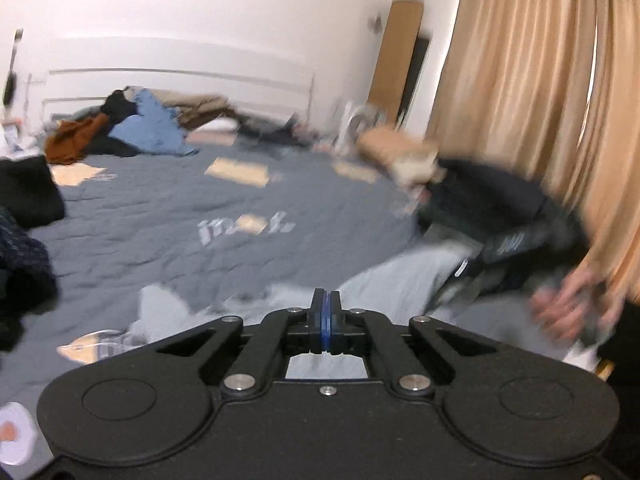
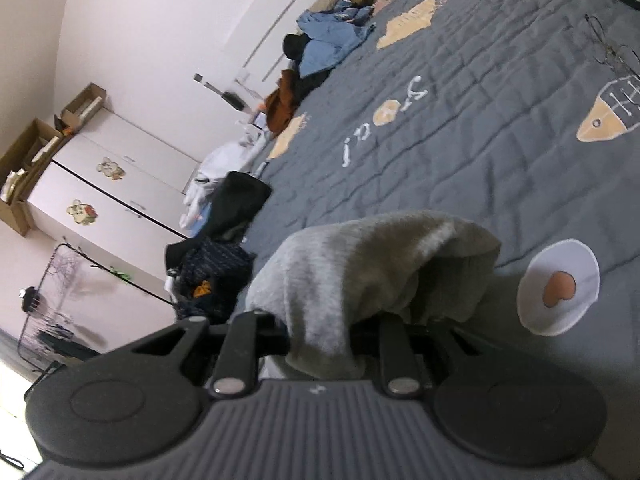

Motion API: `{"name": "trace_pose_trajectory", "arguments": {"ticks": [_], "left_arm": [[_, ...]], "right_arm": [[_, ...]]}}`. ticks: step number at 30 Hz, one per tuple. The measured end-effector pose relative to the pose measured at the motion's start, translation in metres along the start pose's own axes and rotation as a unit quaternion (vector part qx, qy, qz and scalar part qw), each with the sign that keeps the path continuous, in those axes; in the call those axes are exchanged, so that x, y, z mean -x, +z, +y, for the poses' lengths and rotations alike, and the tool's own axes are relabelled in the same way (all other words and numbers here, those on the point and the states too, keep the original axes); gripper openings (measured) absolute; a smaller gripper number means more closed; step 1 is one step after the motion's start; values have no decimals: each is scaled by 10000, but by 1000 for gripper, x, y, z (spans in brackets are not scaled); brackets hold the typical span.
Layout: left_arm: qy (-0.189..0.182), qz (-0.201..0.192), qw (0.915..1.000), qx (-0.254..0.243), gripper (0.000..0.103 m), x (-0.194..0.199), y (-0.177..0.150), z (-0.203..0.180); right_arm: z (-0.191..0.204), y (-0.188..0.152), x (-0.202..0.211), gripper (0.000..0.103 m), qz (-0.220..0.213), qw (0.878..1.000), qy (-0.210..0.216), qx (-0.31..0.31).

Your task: Fold clothes

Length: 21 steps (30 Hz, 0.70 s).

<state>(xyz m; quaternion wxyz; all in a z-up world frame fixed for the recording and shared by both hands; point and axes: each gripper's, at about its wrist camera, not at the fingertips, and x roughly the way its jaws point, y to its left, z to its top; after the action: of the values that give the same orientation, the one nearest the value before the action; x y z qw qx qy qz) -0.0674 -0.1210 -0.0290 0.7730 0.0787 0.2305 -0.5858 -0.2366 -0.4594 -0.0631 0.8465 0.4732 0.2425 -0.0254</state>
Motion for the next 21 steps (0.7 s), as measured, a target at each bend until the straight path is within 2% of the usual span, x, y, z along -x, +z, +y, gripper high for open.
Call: {"name": "trace_pose_trajectory", "arguments": {"ticks": [1, 3, 6, 8, 9, 10, 12, 15, 17, 18, 19, 21], "left_arm": [[104, 205, 9994, -264, 1, -7, -4, -8], [76, 608, 9965, -574, 2, -24, -13, -21], [-78, 948, 9904, -1006, 2, -39, -27, -42], [-201, 1133, 9858, -1224, 8, -48, -37, -53], [-200, 1212, 9837, -1313, 21, -51, -42, -57], [-144, 1241, 9819, -1423, 40, -53, -46, -60], [55, 1316, 9768, -1690, 54, -59, -55, -64], [533, 1491, 9652, -2080, 54, -71, -69, -68], [899, 1648, 9565, -2234, 51, -80, -76, -66], [1072, 1729, 9512, -2319, 36, -84, -79, -65], [1221, 1794, 9460, -2407, 17, -88, -82, -63], [1274, 1791, 9495, -2239, 10, -87, -78, -53]], "right_arm": [[-1, -1, -1, 22, 2, 10000, 21, -27], [-1, 1, -1, 22, -12, 10000, -5, -30], [0, 2, -1, 22, -32, 10000, 52, -43], [0, 1, -2, 22, -30, 10000, 50, -42], [0, 1, -2, 22, -25, 10000, 44, -42], [-1, 1, -1, 22, -25, 10000, 43, -56], [-2, 1, -1, 22, -15, 10000, 40, -66], [-1, 0, 0, 22, -8, 10000, 48, -58], [0, 0, 0, 22, -4, 10000, 56, -34], [0, 0, 0, 22, -1, 10000, 65, -22], [1, 0, 0, 22, 5, 10000, 84, -11], [2, 0, -1, 22, 35, 9999, 96, 20]]}}
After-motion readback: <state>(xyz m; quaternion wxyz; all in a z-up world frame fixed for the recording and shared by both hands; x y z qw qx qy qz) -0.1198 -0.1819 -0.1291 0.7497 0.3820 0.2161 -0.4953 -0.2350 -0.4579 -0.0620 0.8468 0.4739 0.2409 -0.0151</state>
